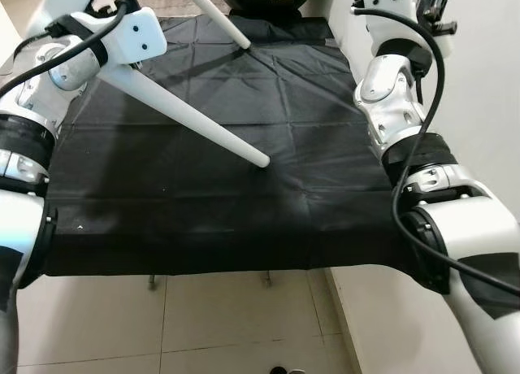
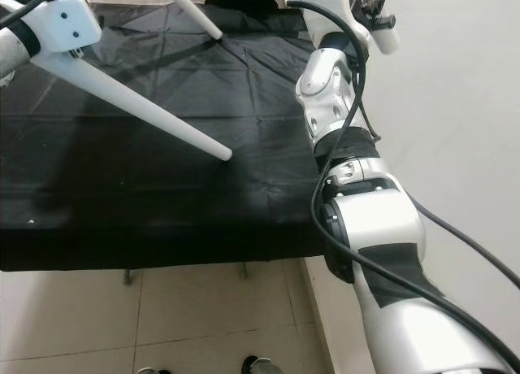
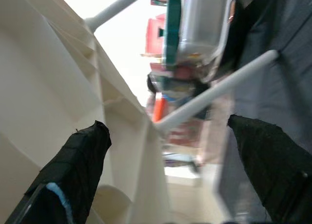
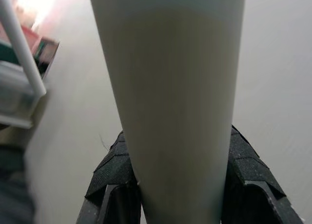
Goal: Building children table
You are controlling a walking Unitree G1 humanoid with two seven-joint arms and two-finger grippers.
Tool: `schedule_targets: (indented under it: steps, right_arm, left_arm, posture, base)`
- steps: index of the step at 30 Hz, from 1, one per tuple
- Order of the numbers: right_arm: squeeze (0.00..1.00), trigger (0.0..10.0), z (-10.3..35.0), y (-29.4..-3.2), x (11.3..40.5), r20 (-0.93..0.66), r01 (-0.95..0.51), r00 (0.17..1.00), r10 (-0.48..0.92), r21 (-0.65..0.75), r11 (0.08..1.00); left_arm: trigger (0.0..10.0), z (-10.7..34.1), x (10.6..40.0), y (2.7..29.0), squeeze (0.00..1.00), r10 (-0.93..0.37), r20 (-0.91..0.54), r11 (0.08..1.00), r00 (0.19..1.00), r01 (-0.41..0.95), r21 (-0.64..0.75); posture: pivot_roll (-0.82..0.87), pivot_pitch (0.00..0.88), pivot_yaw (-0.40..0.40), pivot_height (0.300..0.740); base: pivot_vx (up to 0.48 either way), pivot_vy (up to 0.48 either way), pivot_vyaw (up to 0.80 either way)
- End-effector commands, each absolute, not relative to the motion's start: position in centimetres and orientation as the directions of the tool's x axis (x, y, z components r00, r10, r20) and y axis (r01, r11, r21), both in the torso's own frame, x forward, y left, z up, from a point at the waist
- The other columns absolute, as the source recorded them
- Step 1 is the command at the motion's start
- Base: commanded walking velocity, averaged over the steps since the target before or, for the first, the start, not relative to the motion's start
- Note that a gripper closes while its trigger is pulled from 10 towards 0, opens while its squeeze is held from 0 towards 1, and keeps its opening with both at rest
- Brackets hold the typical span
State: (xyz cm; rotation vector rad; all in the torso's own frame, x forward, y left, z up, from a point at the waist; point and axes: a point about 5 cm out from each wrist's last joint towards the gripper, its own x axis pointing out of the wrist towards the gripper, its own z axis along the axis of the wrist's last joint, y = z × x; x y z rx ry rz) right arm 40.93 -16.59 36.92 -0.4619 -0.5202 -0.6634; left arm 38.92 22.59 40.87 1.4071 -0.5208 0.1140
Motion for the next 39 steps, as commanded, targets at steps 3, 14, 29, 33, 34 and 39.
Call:
schedule_targets:
  steps: [3, 14, 29, 33, 34, 39]
  right_arm:
    - [0.00, 0.0, 30.7, -20.4, 41.5, 0.261, 0.677, 0.732, -0.629, -0.175, 0.715]
    - [0.00, 0.0, 25.3, -18.8, 41.8, -0.034, 0.578, 0.812, -0.582, -0.091, 0.811]
    - [0.00, 0.0, 25.7, -17.3, 42.3, -0.059, 0.452, 0.888, -0.456, -0.064, 0.890]
    - [0.00, 0.0, 25.9, -17.1, 42.4, -0.078, 0.433, 0.897, -0.434, -0.030, 0.901]
    - [0.00, 0.0, 25.7, -16.9, 42.4, -0.117, 0.430, 0.898, -0.425, 0.018, 0.903]
    - [0.00, 0.0, 25.6, -16.5, 42.5, -0.157, 0.416, 0.902, -0.401, 0.076, 0.906]
  left_arm:
    - [10.0, 42.7, 37.0, 28.6, 0.00, -0.014, 0.522, -0.009, 0.853, -0.522, 0.853]
    - [10.0, 41.8, 38.1, 24.9, 0.00, -0.239, 0.455, -0.284, 0.857, -0.510, 0.812]
    - [10.0, 42.2, 38.5, 22.6, 0.00, -0.316, 0.491, -0.178, 0.812, -0.559, 0.810]
    - [10.0, 41.3, 38.7, 21.9, 0.00, -0.357, 0.444, -0.137, 0.822, -0.516, 0.846]
    - [10.0, 40.2, 39.0, 21.2, 0.00, -0.393, 0.401, -0.127, 0.827, -0.481, 0.867]
    - [10.0, 38.2, 39.5, 19.9, 0.00, -0.447, 0.344, -0.072, 0.826, -0.417, 0.906]
  posture:
    - [0.15, 0.207, 0.002, 0.740]
    - [0.15, 0.210, 0.007, 0.740]
    - [0.15, 0.211, 0.004, 0.740]
    - [0.14, 0.212, 0.002, 0.740]
    - [0.15, 0.213, 0.001, 0.740]
    - [0.14, 0.213, -0.004, 0.740]
  base:
    - [0.000, 0.000, 0.00]
    - [0.000, 0.000, 0.00]
    - [0.000, 0.000, 0.00]
    - [0.000, 0.000, 0.00]
    - [0.000, 0.000, 0.00]
    - [0.000, 0.000, 0.00]
